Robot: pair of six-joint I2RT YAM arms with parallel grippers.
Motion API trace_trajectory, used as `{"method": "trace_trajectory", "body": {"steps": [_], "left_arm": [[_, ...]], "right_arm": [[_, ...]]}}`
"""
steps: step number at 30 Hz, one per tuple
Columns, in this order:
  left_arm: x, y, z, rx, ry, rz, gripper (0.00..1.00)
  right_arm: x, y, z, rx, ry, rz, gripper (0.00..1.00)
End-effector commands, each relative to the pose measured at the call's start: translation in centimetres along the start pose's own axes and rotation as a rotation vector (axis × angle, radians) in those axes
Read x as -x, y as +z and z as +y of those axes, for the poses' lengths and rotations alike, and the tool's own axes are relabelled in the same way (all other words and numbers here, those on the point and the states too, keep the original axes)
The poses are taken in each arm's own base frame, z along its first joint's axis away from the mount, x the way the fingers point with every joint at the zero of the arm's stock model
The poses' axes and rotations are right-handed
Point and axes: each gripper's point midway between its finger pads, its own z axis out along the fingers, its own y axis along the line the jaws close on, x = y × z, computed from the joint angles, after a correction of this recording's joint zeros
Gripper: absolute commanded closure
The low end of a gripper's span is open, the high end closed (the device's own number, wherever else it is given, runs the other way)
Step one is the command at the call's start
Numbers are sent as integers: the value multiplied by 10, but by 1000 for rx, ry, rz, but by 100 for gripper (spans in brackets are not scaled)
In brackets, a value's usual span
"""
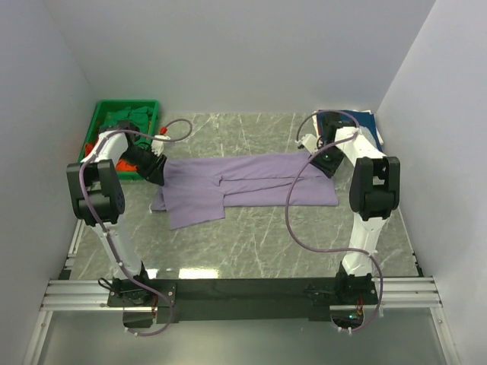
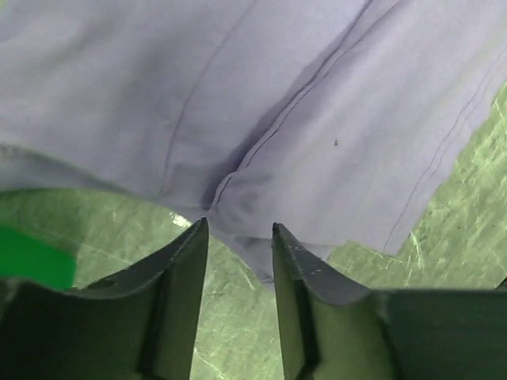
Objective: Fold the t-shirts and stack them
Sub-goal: Fold the tshirt
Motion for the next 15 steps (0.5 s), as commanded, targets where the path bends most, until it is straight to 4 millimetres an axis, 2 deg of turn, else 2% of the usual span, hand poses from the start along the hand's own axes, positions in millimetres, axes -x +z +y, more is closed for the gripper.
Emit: {"method": "trace_trajectory", "body": {"steps": [1,3,4,5,6,7,8,9,11,12,13,14,15], "left_arm": [[17,-27,7,69,-26,-84,55],[12,-30,-2,61,-20,-101,53],[18,-42,-9,88,13,-130,52],[18,-44,-16,91,34,-144,52],[13,-38,-27,76,43,-138,51],[14,-45,-37,92,75,-142,52],[11,-42,-45,85,104,-127,52],[0,-29,-62,47,118,-90,52],[-6,-27,-72,79,172,-66,53],[-19,-14,-84,57,189,-27,53],[-17,-14,-87,86,230,-33,53],[-24,-12,-85,115,231,-12,52],[-29,3,-101,88,269,18,52]], "right_arm": [[11,-39,-27,-113,63,-52,51],[8,-50,-27,-102,112,-69,51],[8,-56,-18,-62,128,-83,52],[7,-61,-12,-41,154,-94,57],[3,-63,-2,-7,163,-86,59],[-1,-59,10,27,174,-77,61],[-1,-60,19,55,192,-89,66],[-4,-58,28,85,202,-79,68],[-6,-49,47,149,247,-70,70],[-6,-48,52,164,264,-68,70],[-7,-44,57,179,280,-62,70],[-8,-43,61,188,306,-59,69],[-7,-41,62,188,313,-63,69]]}}
